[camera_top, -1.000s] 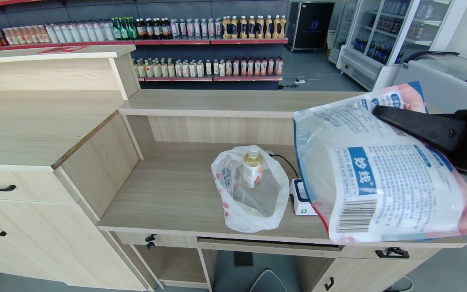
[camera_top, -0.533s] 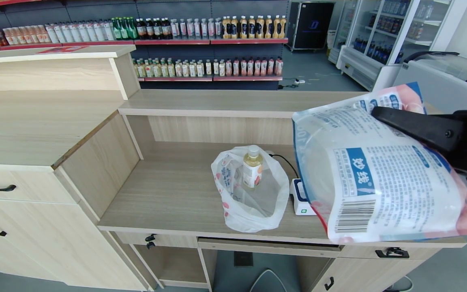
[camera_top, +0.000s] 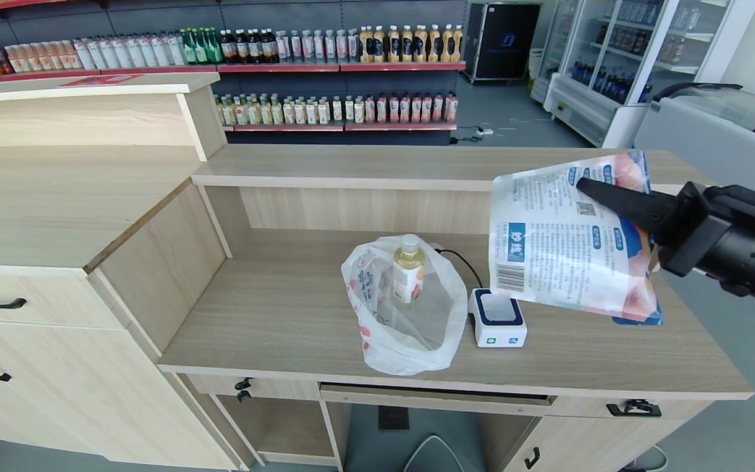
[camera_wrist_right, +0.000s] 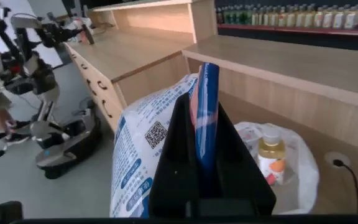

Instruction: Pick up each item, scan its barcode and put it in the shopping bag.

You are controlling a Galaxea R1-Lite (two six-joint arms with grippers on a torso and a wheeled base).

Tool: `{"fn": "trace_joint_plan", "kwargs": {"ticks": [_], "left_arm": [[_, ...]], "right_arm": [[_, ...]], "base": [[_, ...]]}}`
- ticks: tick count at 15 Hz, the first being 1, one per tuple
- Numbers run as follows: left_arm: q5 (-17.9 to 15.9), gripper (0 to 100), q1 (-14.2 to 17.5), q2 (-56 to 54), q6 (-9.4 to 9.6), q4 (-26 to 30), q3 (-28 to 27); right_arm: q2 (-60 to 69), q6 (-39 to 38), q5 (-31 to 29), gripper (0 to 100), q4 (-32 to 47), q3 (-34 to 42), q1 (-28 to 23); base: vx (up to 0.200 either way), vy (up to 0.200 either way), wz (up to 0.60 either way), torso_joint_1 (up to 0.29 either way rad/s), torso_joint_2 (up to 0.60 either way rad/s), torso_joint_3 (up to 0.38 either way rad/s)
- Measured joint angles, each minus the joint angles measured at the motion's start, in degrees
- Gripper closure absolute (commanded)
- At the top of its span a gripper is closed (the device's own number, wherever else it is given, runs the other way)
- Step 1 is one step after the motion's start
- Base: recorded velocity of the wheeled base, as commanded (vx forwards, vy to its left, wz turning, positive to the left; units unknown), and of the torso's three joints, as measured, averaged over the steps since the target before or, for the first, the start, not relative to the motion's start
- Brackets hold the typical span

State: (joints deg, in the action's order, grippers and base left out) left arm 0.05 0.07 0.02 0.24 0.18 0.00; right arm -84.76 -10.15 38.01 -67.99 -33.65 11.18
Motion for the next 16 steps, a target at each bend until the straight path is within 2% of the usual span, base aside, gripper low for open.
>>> {"fn": "trace_joint_plan", "kwargs": {"ticks": [1,3,4,5,6,9,11,14,16], "left_arm": [[0.02,0,0.0,0.0,-0.02,0.0,0.0],[0.02,0,0.0,0.0,0.0,0.0,0.0],[0.02,0,0.0,0.0,0.0,-0.02,0.0],[0.02,0,0.02,0.0,0.0,0.0,0.0],[0.02,0,0.02,0.0,0.0,-0.02,0.0],[0.02,0,-0.02,0.0,-0.04,0.0,0.0],[0.02,0,-0.02,0.0,-0.02,0.0,0.0],[0.02,0,0.02,0.0,0.0,0.0,0.0],[0.02,0,0.02,0.0,-0.02,0.02,0.0]], "right_arm": [[-0.88,7.75,-7.12,100,2.41,0.18,-1.51],[-2.43,22.88,-26.11,100,7.28,0.61,-4.32],[-3.16,27.48,-33.67,100,8.64,0.82,-5.23],[-4.02,30.38,-38.23,100,9.23,0.9,-6.0],[-4.96,31.52,-39.4,100,9.03,0.96,-6.44],[-7.83,37.44,-39.81,100,7.23,0.93,-8.16],[-9.03,46.34,-37.01,100,7.31,0.9,-10.97],[-10.25,60.73,-25.53,100,7.28,1.32,-16.13],[-11.29,71.81,-15.03,100,6.73,1.32,-19.44]], "base": [[0.0,0.0,0.0,0.0,0.0,0.0],[0.0,0.0,0.0,0.0,0.0,0.0],[0.0,0.0,0.0,0.0,0.0,0.0],[0.0,0.0,0.0,0.0,0.0,0.0],[0.0,0.0,0.0,0.0,0.0,0.0],[0.0,0.0,0.0,0.0,0.0,0.0],[0.0,0.0,0.6,0.005,0.0,0.0],[0.0,0.0,0.6,0.004,0.0,0.001],[0.0,0.0,0.6,0.005,0.0,0.002]]}}
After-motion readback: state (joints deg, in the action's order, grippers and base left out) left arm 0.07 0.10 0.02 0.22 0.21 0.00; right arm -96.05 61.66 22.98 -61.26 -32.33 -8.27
